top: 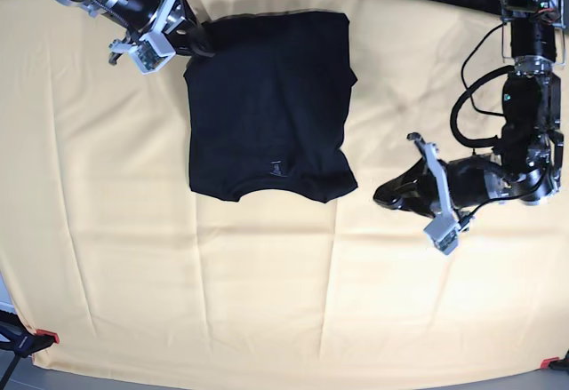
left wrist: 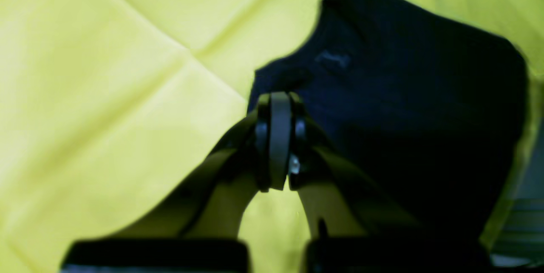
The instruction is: Fold the T-shirt properly
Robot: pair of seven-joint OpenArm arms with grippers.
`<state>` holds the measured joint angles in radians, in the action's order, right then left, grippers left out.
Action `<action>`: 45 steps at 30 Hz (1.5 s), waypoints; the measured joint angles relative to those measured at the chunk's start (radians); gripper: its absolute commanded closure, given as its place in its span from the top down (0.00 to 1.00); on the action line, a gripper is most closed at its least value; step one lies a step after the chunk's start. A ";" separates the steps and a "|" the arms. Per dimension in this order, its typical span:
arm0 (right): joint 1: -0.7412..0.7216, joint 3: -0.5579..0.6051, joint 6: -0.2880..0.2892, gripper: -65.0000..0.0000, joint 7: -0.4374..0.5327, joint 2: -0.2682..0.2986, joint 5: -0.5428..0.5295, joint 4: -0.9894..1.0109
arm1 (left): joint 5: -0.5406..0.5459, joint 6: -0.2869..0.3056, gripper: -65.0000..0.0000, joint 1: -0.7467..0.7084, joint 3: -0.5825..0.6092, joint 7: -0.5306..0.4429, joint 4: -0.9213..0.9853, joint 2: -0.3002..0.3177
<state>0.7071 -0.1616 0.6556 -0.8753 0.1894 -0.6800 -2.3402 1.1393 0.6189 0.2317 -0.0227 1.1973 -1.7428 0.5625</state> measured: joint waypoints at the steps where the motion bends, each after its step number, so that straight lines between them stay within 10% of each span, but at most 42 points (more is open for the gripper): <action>1: 0.000 -0.008 0.000 0.00 0.000 -0.002 0.000 0.000 | 0.069 0.029 0.00 -0.022 -0.036 0.040 -0.010 0.006; 8: 0.008 -0.196 -0.167 0.00 0.027 -0.005 -0.012 0.000 | 0.309 0.067 0.00 -0.218 -0.299 0.160 -0.086 0.006; 25: 0.262 -0.591 -0.007 0.00 -0.274 -0.036 -0.538 -0.002 | 0.320 0.058 0.00 -0.890 -0.685 0.177 -0.497 0.005; 38: 0.530 -0.619 -0.001 0.00 -0.397 -0.025 -0.595 0.040 | 0.238 0.057 0.00 -1.326 -0.703 0.177 -0.463 -0.030; 45: 0.528 -0.410 0.026 0.00 -0.318 0.026 -0.481 0.406 | 0.106 0.069 0.00 -1.378 -0.524 0.082 -0.232 -0.072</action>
<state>1.2354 -0.5720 0.6815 -1.1934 0.2153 -1.1606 -1.9347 1.2449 0.6880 -1.1461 -0.5465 1.2789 -1.9747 0.4908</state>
